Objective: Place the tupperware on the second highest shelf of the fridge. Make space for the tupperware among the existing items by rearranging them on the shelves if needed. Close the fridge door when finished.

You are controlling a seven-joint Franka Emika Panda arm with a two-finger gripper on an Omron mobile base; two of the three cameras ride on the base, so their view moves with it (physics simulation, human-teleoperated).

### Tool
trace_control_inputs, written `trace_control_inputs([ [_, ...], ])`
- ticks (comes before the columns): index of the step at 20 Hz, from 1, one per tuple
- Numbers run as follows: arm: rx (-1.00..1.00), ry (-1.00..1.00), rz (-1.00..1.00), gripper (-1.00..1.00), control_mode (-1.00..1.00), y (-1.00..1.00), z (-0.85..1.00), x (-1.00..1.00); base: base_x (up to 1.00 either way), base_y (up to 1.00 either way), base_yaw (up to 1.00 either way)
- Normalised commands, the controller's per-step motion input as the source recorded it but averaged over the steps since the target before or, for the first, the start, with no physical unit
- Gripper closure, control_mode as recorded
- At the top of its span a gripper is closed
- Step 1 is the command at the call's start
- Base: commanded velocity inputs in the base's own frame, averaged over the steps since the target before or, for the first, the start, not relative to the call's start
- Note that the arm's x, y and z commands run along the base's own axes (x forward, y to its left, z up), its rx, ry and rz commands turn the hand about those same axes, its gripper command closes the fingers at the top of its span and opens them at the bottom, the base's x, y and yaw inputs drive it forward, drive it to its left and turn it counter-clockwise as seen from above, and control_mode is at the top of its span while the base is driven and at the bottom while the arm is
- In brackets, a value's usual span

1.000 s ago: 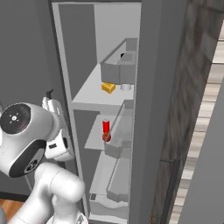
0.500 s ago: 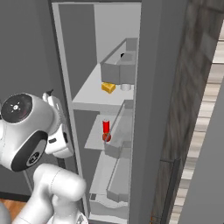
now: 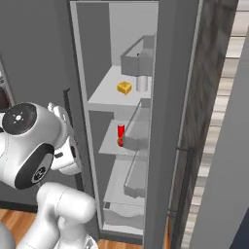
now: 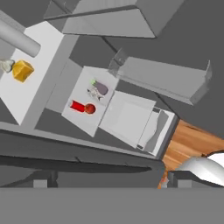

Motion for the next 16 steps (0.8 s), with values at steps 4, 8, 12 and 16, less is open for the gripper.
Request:
trace_control_inputs([
  [4, 0.0, 0.0, 0.0, -1.0, 1.0, 0.0, 0.0, 0.0, -0.94, -0.23, 0.0],
  [8, 0.0, 0.0, 0.0, -1.0, 1.0, 0.0, 0.0, 0.0, -0.68, -0.15, 0.0],
  [12, 0.0, 0.0, 0.0, -1.0, 1.0, 0.0, 0.0, 0.0, -0.12, -0.07, 0.0],
  [16, 0.0, 0.0, 0.0, -1.0, -1.0, 0.0, 0.0, 0.0, 0.0, 0.0, 0.0],
])
